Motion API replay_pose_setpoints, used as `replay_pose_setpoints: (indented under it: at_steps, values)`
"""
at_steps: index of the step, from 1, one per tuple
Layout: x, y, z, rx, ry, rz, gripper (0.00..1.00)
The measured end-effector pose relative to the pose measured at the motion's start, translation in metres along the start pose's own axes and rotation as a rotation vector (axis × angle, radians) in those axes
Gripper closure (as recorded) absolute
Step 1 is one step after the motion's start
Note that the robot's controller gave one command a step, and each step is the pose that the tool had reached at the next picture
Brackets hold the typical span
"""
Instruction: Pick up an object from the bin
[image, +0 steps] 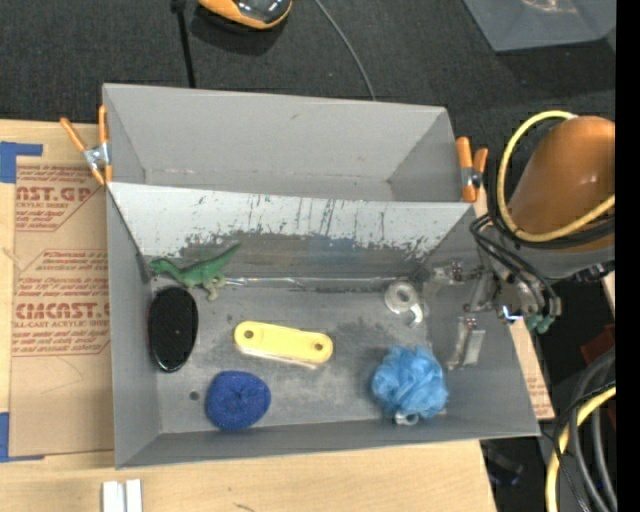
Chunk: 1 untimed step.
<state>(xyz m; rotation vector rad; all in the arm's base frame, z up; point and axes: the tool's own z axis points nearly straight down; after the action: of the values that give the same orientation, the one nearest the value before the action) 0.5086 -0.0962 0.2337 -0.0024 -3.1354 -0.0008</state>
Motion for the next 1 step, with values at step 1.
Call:
replay_pose_setpoints:
  at_steps: [1]
  values:
    - [-0.0014,0.0005,-0.0046,0.001,-0.008,-0.002,0.00]
